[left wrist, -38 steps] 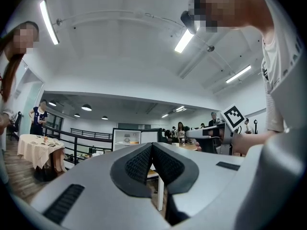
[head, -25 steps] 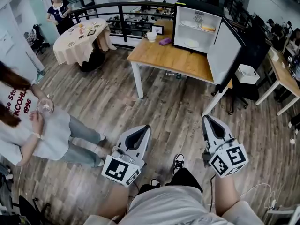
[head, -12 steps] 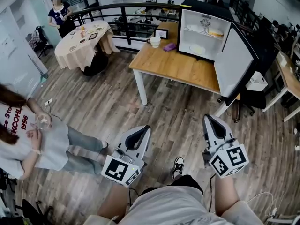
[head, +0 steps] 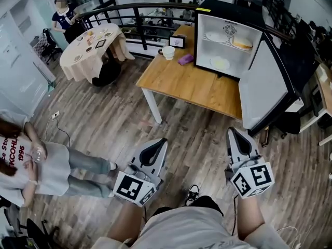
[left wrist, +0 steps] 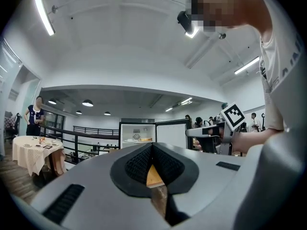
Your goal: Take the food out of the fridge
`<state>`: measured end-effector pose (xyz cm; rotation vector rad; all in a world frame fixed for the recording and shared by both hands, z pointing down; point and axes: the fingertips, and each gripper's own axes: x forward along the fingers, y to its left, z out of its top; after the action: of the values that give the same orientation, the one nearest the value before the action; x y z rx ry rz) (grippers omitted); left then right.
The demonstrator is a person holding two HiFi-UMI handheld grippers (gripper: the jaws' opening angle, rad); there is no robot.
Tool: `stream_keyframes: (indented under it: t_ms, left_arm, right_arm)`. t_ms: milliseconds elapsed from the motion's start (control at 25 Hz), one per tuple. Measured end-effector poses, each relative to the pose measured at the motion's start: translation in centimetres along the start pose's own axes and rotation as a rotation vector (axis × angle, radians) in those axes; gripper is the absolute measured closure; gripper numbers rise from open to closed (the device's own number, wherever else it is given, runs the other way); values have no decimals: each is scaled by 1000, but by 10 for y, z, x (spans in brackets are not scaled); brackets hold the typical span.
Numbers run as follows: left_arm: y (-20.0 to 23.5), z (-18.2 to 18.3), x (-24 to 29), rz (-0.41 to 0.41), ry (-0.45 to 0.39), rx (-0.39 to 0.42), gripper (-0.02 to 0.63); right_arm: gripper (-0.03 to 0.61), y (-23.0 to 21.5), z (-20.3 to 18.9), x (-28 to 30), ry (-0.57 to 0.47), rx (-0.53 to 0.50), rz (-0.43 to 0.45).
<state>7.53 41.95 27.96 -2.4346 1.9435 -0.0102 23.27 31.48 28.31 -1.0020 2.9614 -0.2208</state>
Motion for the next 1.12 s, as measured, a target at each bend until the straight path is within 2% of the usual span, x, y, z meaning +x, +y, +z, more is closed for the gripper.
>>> stream_keyframes:
  t_ms: [200,480,800,1120]
  left_arm:
    - [11,0,58,21,1,11,604]
    - [21,5,121,9,-4,9,604]
    - [42,-8,180,-56,-30,22,604]
    - [111,-15,246,-160,-38,8,604]
  right_arm:
    - [558,-42,-3,39,14,-11,21]
    - [558,-94,11,66,12,11,10]
    - [558,-127,6,101,-15,-11,-26]
    - [558,-148,10,178,2,-28,-122]
